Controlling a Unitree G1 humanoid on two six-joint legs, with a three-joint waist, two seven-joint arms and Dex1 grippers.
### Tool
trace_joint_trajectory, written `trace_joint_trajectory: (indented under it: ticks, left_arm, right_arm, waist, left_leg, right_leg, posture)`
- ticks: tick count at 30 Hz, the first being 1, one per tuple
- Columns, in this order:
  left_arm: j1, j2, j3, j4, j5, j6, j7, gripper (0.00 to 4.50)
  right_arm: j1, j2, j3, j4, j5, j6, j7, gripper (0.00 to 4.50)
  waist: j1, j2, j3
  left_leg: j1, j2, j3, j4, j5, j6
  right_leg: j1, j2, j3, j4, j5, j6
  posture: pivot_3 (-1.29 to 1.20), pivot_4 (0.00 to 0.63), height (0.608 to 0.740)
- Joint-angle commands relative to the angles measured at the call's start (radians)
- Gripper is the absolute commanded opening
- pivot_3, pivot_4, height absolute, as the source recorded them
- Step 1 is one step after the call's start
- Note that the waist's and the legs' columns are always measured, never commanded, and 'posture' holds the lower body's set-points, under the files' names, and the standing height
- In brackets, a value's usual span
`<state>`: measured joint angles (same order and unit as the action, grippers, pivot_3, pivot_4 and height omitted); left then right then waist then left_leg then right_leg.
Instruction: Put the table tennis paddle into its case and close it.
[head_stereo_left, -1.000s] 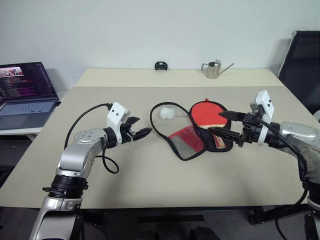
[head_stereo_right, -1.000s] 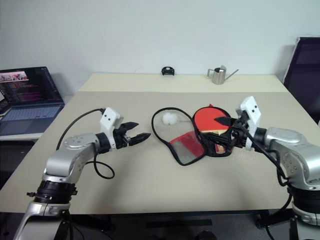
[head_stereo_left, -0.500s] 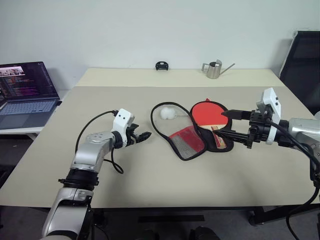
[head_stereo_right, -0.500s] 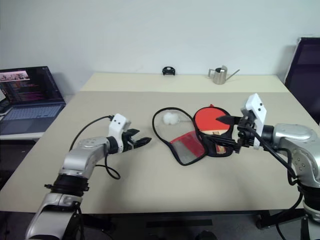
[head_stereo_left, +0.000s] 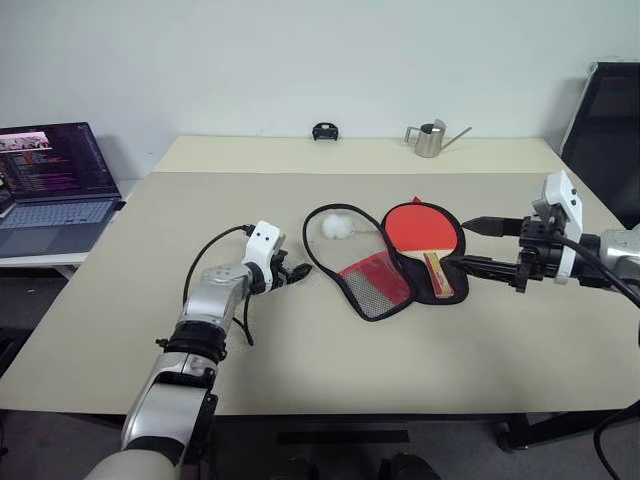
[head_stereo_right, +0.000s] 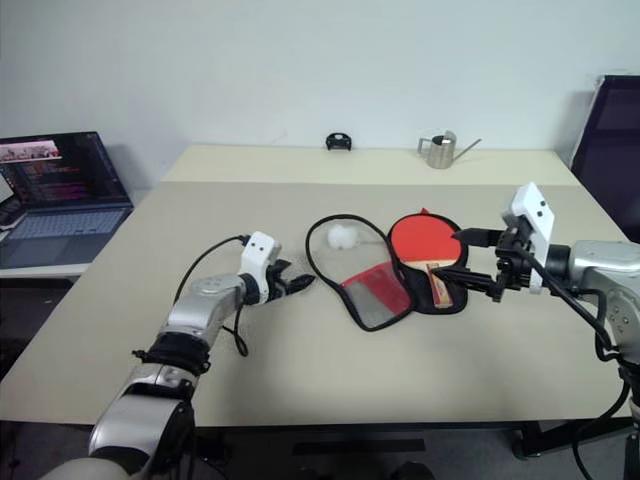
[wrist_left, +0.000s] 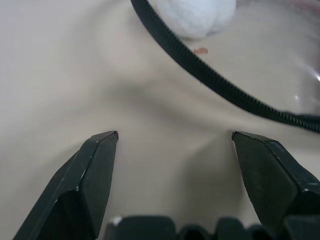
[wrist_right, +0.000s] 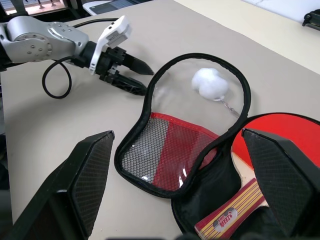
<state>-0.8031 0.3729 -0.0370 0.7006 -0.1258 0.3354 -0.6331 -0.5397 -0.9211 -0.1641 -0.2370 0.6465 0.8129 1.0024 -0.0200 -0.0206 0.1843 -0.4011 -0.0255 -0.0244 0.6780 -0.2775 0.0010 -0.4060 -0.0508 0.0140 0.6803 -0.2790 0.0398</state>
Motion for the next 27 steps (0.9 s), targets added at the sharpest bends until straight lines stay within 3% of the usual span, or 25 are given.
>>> trace_joint_trajectory:
  ticks: [1, 16, 27]
  left_arm:
    - [-0.046, -0.039, 0.017, 0.018, -0.009, -0.037, 0.004, 4.00]
    - [-0.128, -0.119, 0.037, -0.080, -0.063, 0.020, -0.052, 4.00]
    - [-0.199, -0.189, 0.013, -0.010, -0.048, -0.007, -0.070, 4.00]
  right_arm:
    - [-0.002, -0.009, -0.015, -0.028, 0.003, -0.022, 0.000, 4.48]
    - [-0.002, -0.060, -0.060, 0.026, -0.038, -0.069, 0.000, 4.48]
    - [0.032, -0.089, -0.115, 0.011, -0.030, -0.062, -0.016, 4.48]
  waist:
    - [0.003, 0.000, 0.000]
    - [0.015, -0.001, 0.000]
    - [0.021, -0.001, 0.001]
  left_leg:
    - [0.000, 0.000, 0.000, 0.000, 0.000, 0.000]
    - [0.000, 0.000, 0.000, 0.000, 0.000, 0.000]
    - [-0.001, -0.001, 0.000, 0.000, 0.000, 0.000]
  right_leg:
    - [0.000, 0.000, 0.000, 0.000, 0.000, 0.000]
    - [0.000, 0.000, 0.000, 0.000, 0.000, 0.000]
    - [0.000, 0.000, 0.000, 0.000, 0.000, 0.000]
  posture:
    - [0.00, 0.150, 0.740]
    - [0.00, 0.150, 0.740]
    - [0.00, 0.150, 0.740]
